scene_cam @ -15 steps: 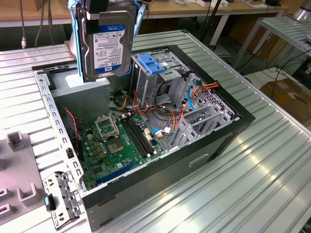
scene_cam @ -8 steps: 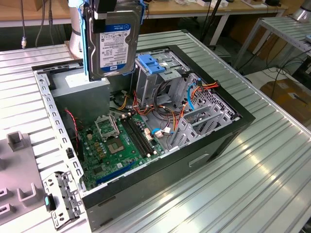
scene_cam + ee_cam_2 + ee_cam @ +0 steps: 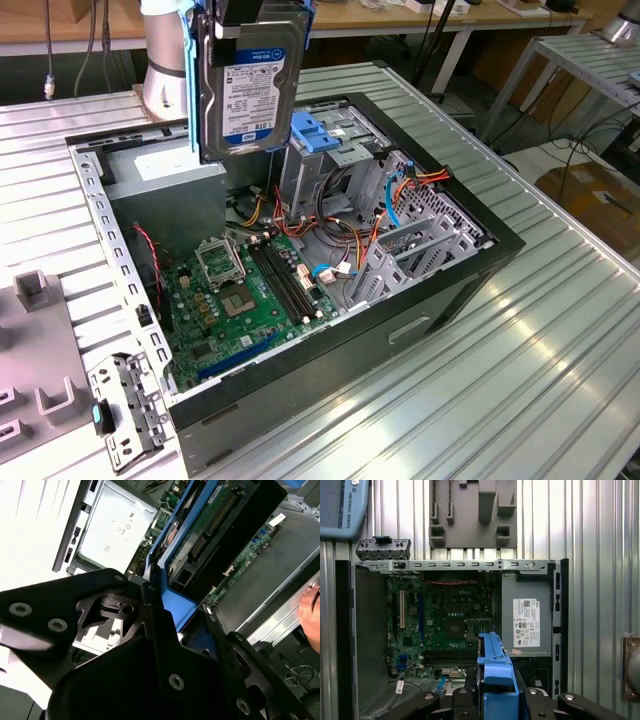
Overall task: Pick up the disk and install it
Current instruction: 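Insert the disk into the insertion slot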
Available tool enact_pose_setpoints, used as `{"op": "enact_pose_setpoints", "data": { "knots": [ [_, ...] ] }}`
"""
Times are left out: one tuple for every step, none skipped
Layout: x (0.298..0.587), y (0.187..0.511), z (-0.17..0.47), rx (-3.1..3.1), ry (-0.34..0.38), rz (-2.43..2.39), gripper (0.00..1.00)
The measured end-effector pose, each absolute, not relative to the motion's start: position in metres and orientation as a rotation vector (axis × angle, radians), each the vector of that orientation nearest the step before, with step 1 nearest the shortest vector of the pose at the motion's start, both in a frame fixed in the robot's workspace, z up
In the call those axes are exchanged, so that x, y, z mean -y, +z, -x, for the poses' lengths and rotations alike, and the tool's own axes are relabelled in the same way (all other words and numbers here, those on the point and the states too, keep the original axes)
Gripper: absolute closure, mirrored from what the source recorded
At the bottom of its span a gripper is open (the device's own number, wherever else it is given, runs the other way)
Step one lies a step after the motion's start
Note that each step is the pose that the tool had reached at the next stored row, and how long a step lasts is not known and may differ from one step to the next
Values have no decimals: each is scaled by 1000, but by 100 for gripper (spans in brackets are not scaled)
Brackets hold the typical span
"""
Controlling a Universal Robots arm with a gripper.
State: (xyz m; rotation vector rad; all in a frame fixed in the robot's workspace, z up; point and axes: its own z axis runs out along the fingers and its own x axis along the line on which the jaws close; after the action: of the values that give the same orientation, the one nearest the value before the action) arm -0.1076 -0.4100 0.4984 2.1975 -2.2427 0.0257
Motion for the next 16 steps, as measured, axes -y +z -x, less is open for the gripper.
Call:
{"op": "enact_pose_setpoints", "data": {
  "knots": [
    [410, 498, 107, 2243, 26, -2197, 63],
    [411, 498, 107, 2243, 26, -2197, 63],
    [414, 498, 106, 2243, 26, -2197, 63],
    [418, 498, 106, 2243, 26, -2197, 63],
    [421, 498, 106, 2243, 26, -2197, 63],
    [423, 498, 106, 2243, 26, -2197, 63],
    [426, 498, 105, 2243, 26, -2197, 63],
    [428, 498, 105, 2242, 26, -2197, 63],
    [431, 498, 105, 2243, 26, -2197, 63],
    [433, 498, 105, 2243, 26, -2197, 63],
    [435, 498, 105, 2243, 26, -2197, 63],
    [437, 498, 105, 2243, 26, -2197, 63],
    [441, 498, 104, 2243, 26, -2197, 63],
    [443, 497, 104, 2243, 26, -2197, 63],
    [445, 497, 104, 2243, 26, -2197, 63],
    [448, 497, 104, 2243, 26, -2197, 63]
  ]
}}
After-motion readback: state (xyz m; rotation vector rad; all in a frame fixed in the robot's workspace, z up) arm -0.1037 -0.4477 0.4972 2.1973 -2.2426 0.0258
